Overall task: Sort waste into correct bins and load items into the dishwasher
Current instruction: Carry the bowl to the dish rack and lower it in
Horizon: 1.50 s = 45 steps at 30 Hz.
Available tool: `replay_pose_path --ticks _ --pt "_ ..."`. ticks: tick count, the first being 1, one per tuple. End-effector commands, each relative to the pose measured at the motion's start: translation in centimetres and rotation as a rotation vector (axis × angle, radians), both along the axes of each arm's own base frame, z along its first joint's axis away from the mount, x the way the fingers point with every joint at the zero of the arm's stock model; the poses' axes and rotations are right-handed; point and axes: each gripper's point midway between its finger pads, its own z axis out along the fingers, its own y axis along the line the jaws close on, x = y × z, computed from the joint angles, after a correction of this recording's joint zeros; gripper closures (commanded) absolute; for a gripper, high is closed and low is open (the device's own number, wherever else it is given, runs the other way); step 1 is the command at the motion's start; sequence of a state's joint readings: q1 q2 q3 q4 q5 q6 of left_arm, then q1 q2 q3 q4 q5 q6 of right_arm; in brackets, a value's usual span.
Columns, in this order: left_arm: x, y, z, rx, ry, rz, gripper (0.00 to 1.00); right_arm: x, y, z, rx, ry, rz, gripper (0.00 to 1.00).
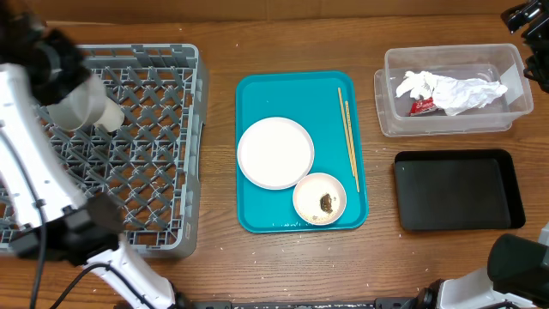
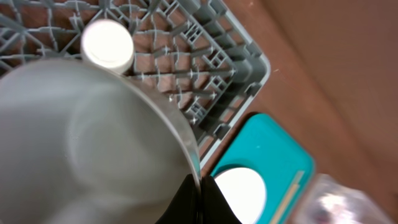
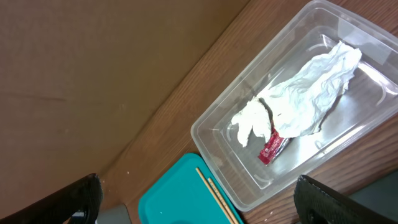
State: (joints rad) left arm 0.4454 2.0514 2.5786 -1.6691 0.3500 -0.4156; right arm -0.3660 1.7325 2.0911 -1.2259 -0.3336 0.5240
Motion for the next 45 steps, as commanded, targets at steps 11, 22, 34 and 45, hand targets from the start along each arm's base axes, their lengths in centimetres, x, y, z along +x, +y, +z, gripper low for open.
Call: replay_pose_path --ticks 11,22,34,45 --pt "-1.9 2.5 -0.7 -0.696 -0.513 -0.24 0.96 -0.5 0.1 1.3 -0.008 -0.031 -0.004 0.0" --pt "-5.1 7.8 -8.7 -0.754 -0.626 -0.078 0.96 -0.5 0.1 1.3 -0.008 -0.031 -0.004 0.0" --pt "-6.4 7.7 -11.4 -0.835 -0.727 -0.018 0.96 -0.6 0.1 1.3 -0.008 -0.031 -0.004 0.0" --pt "-6.1 8.1 -10.3 -0.821 -0.737 -0.029 0.96 -0.6 0.1 1.3 -0.008 -0.031 -0.004 0.0"
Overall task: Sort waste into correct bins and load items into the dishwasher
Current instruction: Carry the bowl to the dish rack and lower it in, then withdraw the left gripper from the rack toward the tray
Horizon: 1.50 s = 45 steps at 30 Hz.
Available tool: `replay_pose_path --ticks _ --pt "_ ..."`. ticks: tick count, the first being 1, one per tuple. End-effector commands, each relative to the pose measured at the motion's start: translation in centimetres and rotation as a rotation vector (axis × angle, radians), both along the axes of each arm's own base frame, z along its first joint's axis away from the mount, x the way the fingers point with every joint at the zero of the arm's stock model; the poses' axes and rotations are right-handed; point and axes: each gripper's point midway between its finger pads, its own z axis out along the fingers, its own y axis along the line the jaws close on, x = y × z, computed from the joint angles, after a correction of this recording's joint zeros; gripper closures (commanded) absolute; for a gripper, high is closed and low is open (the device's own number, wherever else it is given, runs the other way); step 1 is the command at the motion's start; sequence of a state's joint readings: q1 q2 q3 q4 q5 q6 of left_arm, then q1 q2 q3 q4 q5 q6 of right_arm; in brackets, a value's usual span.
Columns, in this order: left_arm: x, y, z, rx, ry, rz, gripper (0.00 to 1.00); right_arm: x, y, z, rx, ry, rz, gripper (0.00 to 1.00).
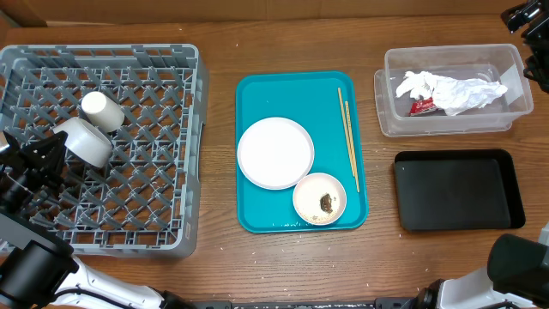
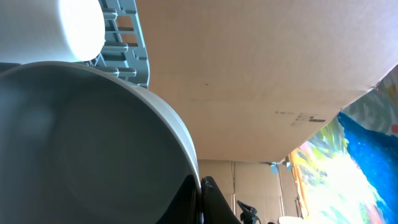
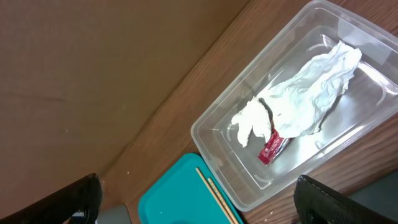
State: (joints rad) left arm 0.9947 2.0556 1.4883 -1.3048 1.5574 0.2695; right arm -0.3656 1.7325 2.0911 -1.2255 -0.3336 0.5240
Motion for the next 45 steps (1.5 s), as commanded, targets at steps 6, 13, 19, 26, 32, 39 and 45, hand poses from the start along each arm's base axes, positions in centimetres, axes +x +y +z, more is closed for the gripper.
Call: replay_pose_path --ticks 6,13,19,26,32,39,45 --pt "0.8 0.7 2.6 0.076 -0.078 -0.002 0.96 -0.6 0.1 1.3 -0.008 -0.03 -0.005 0.0" --pt "1.0 0.5 1.9 0.162 -0.091 -0.021 0.96 -0.6 0.1 1.3 -0.008 -0.03 -0.005 0.0" --pt "1.7 -0.2 1.4 0.208 -0.106 -0.053 0.96 -0.6 0.1 1.3 -0.008 -0.03 -0.005 0.0" --pt "2.6 -1.6 1.4 0.214 -0.119 -0.091 0.96 -0.6 0.1 1.3 -0.008 -0.03 -0.005 0.0" --pt "2.1 -1.0 -0.1 0.244 -0.03 -0.096 0.96 -0.6 0.1 1.3 -0.008 -0.03 -0.005 0.0" --pt "1.0 -0.1 -2.2 0.295 0.083 -0.097 0.96 -0.6 0.1 1.3 -0.008 -0.03 -0.005 0.0" --pt "-0.2 1.0 -3.9 0.35 0.205 -0.102 0.77 -0.6 0.1 1.3 -0.008 -0.03 -0.005 0.0"
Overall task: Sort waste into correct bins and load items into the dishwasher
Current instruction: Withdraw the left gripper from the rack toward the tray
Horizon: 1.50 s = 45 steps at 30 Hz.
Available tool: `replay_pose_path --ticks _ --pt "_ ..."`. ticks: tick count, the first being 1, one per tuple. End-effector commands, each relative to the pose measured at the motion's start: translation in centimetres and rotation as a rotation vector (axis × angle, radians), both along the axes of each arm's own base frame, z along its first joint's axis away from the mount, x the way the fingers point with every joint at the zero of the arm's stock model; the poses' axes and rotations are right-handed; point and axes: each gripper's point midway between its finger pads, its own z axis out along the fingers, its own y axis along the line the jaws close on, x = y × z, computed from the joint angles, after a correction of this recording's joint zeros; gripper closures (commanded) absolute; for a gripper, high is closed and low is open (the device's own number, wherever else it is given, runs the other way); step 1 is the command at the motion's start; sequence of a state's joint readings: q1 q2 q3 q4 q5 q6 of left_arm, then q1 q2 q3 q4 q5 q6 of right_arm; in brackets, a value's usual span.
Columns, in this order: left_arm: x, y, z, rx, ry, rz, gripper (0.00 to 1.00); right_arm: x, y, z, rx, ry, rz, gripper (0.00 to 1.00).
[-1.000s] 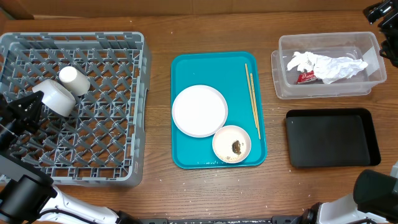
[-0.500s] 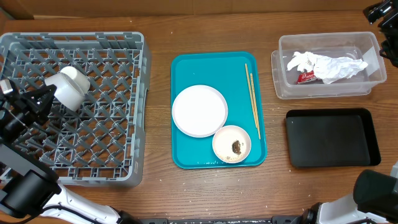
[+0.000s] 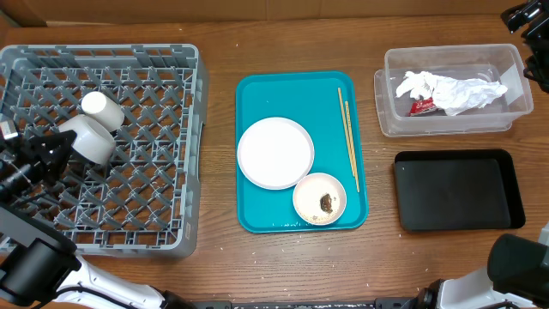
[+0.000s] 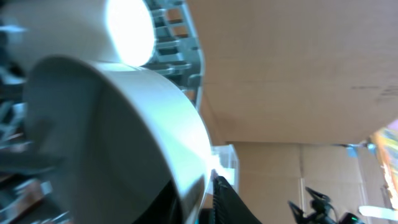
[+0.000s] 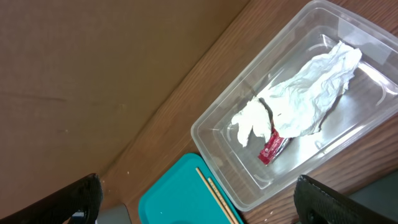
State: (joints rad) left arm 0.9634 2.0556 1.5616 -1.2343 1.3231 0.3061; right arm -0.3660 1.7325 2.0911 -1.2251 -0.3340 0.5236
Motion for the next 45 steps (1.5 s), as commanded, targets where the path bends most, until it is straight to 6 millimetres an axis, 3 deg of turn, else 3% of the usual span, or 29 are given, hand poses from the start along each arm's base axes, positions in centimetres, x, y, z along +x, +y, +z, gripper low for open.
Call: replay_pose_path --ticks 1,4,11,14,16,18,19,20,21,22,23,29,32,35,39,42,45 --pt "-1.3 1.1 -2.1 0.103 0.168 -0.003 0.76 -0.6 0.1 1.3 -0.008 -0.03 -0.005 0.0" --pt "-2.2 2.4 -3.3 0.168 0.329 0.016 0.74 -0.6 0.1 1.3 -0.008 -0.03 -0.005 0.0" --pt "-3.8 7.5 -1.4 0.325 0.627 0.186 0.71 -0.6 0.1 1.3 -0.008 -0.03 -0.005 0.0" --pt "-4.9 8.8 -0.2 0.383 0.737 0.25 0.64 -0.6 0.1 1.3 -0.008 -0.03 -0.005 0.0" --pt "-6.1 9.3 0.3 0.413 0.825 0.285 0.53 -0.6 0.1 1.3 -0.008 -0.03 -0.005 0.0" --pt "-6.9 9.3 0.4 0.43 0.877 0.293 0.51 -0.6 0.1 1.3 -0.008 -0.03 -0.005 0.0" --pt "-6.9 9.2 0.4 0.432 0.884 0.288 0.54 -0.6 0.1 1.3 -0.008 -0.03 -0.005 0.0" --pt "-6.9 8.9 0.4 0.429 0.887 0.281 0.65 -0.6 0.1 1.3 -0.008 -0.03 -0.005 0.0" --pt "-6.7 8.7 0.3 0.429 0.888 0.273 0.82 -0.6 0.1 1.3 -0.008 -0.03 -0.005 0.0" --pt "-6.5 8.4 0.3 0.43 0.887 0.266 0.91 -0.6 0.1 1.3 -0.008 -0.03 -0.005 0.0" --pt "-6.1 8.0 0.4 0.431 0.879 0.253 0.96 -0.6 0.1 1.3 -0.008 -0.03 -0.005 0.0" --pt "-3.1 4.5 -0.7 0.526 0.878 0.122 0.96 -0.6 0.1 1.3 -0.008 -0.03 -0.005 0.0" --pt "-2.5 3.7 -2.0 0.612 0.981 0.141 0.96 -0.6 0.1 1.3 -0.008 -0.03 -0.005 0.0" --pt "-1.2 1.9 -2.0 0.647 0.978 0.102 0.96 -0.6 0.1 1.3 -0.008 -0.03 -0.005 0.0" --pt "0.8 -1.7 0.6 0.647 0.877 0.045 0.96 -0.6 0.1 1.3 -0.008 -0.03 -0.005 0.0" --pt "2.9 -6.4 5.5 0.693 0.7 0.0 0.96 -0.6 0.1 1.3 -0.008 -0.03 -0.005 0.0" --pt "4.3 -11.4 9.0 0.776 0.545 -0.062 0.96 -0.6 0.1 1.3 -0.008 -0.03 -0.005 0.0"
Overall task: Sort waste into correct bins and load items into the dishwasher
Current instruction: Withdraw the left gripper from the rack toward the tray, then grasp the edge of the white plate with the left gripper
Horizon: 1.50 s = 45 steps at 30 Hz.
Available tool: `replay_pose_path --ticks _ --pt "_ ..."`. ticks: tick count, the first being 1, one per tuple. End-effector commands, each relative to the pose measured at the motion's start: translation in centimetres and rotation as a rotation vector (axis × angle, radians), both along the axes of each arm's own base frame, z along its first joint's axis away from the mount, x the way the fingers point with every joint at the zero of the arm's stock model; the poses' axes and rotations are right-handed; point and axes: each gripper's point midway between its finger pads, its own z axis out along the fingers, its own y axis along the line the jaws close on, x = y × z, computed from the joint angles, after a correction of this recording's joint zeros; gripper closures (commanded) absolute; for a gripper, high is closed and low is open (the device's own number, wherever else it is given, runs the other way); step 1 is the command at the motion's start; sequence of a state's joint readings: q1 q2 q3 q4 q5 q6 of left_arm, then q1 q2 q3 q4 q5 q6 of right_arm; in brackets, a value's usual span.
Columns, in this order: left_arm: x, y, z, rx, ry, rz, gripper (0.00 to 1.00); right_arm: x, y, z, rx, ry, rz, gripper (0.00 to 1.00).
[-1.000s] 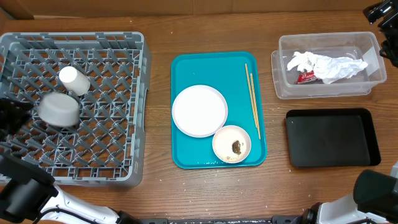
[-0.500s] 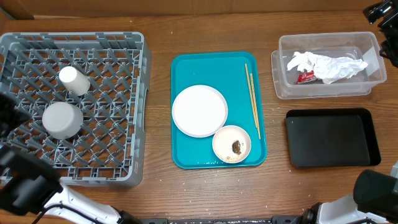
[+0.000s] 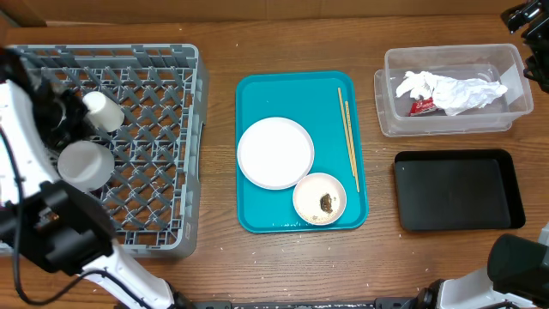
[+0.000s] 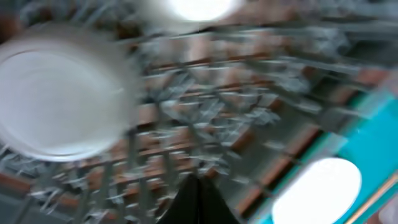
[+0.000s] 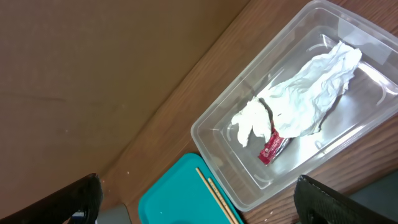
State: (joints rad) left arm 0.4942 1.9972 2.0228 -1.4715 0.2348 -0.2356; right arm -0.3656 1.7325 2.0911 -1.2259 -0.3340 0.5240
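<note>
A white bowl [image 3: 83, 165] rests in the grey dish rack [image 3: 163, 77], just in front of a small white cup [image 3: 103, 110]. In the blurred left wrist view the bowl [image 4: 62, 102] lies to the left of my left gripper [image 4: 199, 194]. That gripper is above the rack, shut and holding nothing. A white plate [image 3: 275, 152], a small bowl with a food scrap [image 3: 320, 198] and chopsticks [image 3: 347, 137] lie on the teal tray [image 3: 257, 94]. My right gripper [image 5: 199, 208] hangs open high above the clear bin [image 5: 292, 118].
The clear bin [image 3: 390, 120] at the back right holds crumpled white paper [image 3: 450, 90] and a red wrapper [image 3: 420, 106]. A black tray-like bin [image 3: 457, 190] sits in front of it. Bare wood separates rack, tray and bins.
My left gripper has let go of the white bowl, which now sits in the rack in front of the cup. The gripper has moved up and away. The right arm has not moved.
My left gripper held the white bowl by its rim over the rack's back left. Then it held the bowl tipped on its side low at the rack's left, beside the cup. Now the bowl lies free in the rack.
</note>
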Motion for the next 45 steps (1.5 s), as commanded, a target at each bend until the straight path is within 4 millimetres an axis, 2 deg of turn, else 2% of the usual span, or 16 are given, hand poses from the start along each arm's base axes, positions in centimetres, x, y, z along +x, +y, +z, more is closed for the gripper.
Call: replay_pose_path --ticks 1,3,4,7,10,12,17,19,22,25,28,33,38,45 --pt "2.2 -8.2 8.7 0.059 -0.265 -0.188 0.92 -0.6 0.1 1.3 -0.009 -0.031 -0.005 0.0" --pt "3.1 -11.6 9.8 0.064 -0.316 -0.275 0.42 -0.6 0.1 1.3 -0.009 -0.031 -0.005 0.0" --pt "3.6 -13.6 10.0 0.063 -0.336 -0.326 0.31 -0.6 0.1 1.3 -0.009 -0.031 -0.005 0.0" --pt "4.5 -19.2 9.9 0.041 -0.362 -0.449 0.29 -0.6 0.1 1.3 -0.009 -0.031 -0.005 0.0" --pt "5.1 -24.7 8.9 0.017 -0.367 -0.572 0.3 -0.6 0.1 1.3 -0.009 -0.031 -0.005 0.0" --pt "5.4 -27.1 7.8 0.034 -0.355 -0.628 0.31 -0.6 0.1 1.3 -0.009 -0.031 -0.005 0.0" --pt "5.7 -32.1 3.9 0.083 -0.287 -0.721 0.37 -0.6 0.1 1.3 -0.009 -0.031 -0.005 0.0" --pt "5.8 -33.7 2.3 0.07 -0.254 -0.712 0.42 -0.6 0.1 1.3 -0.009 -0.031 -0.005 0.0" --pt "6.4 -36.5 -0.7 0.059 -0.217 -0.704 0.55 -0.6 0.1 1.3 -0.009 -0.031 -0.005 0.0" --pt "6.7 -38.7 -3.6 0.054 -0.175 -0.666 0.57 -0.6 0.1 1.3 -0.009 -0.031 -0.005 0.0" --pt "6.2 -40.5 -6.8 0.079 -0.116 -0.655 0.56 -0.6 0.1 1.3 -0.009 -0.031 -0.005 0.0" --pt "4.4 -42.1 -11.1 0.14 -0.006 -0.564 0.59 -0.6 0.1 1.3 -0.009 -0.031 -0.005 0.0" --pt "2.7 -44.1 -13.3 0.161 0.044 -0.495 0.6 -0.6 0.1 1.3 -0.009 -0.031 -0.005 0.0" --pt "0.8 -44.2 -15.0 0.247 0.071 -0.47 0.61 -0.6 0.1 1.3 -0.009 -0.031 -0.005 0.0"
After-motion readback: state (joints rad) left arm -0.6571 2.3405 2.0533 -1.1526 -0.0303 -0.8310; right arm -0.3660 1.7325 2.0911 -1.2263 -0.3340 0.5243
